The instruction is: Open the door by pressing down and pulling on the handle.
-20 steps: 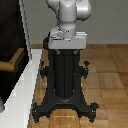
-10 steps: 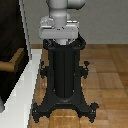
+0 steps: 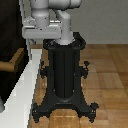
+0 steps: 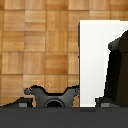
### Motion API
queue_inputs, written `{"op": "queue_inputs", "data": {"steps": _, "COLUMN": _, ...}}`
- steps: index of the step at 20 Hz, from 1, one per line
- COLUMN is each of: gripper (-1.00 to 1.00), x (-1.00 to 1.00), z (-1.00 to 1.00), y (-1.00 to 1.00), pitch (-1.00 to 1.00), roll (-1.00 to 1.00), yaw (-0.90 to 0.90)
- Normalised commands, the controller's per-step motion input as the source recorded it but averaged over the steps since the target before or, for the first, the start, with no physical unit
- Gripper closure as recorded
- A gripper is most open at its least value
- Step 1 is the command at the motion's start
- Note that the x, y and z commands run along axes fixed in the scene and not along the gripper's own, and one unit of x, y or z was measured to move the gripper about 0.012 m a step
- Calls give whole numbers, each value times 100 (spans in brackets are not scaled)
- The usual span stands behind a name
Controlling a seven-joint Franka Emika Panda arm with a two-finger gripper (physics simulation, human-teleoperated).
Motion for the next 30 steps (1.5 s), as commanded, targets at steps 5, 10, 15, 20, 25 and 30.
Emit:
{"op": "queue_inputs", "data": {"steps": 5, "gripper": -100, "x": 0, "z": 0, "y": -80, "pitch": 0, "roll": 0, "yaw": 0}}
{"op": "queue_inputs", "data": {"steps": 10, "gripper": -100, "x": 0, "z": 0, "y": -60, "pitch": 0, "roll": 0, "yaw": 0}}
{"op": "queue_inputs", "data": {"steps": 15, "gripper": -100, "x": 0, "z": 0, "y": -60, "pitch": 0, "roll": 0, "yaw": 0}}
{"op": "queue_inputs", "data": {"steps": 20, "gripper": -100, "x": 40, "z": 0, "y": 0, "pitch": 0, "roll": 0, "yaw": 0}}
{"op": "queue_inputs", "data": {"steps": 25, "gripper": -100, "x": 0, "z": 0, "y": 0, "pitch": 0, "roll": 0, "yaw": 0}}
{"op": "queue_inputs", "data": {"steps": 30, "gripper": -100, "x": 40, "z": 0, "y": 0, "pitch": 0, "roll": 0, "yaw": 0}}
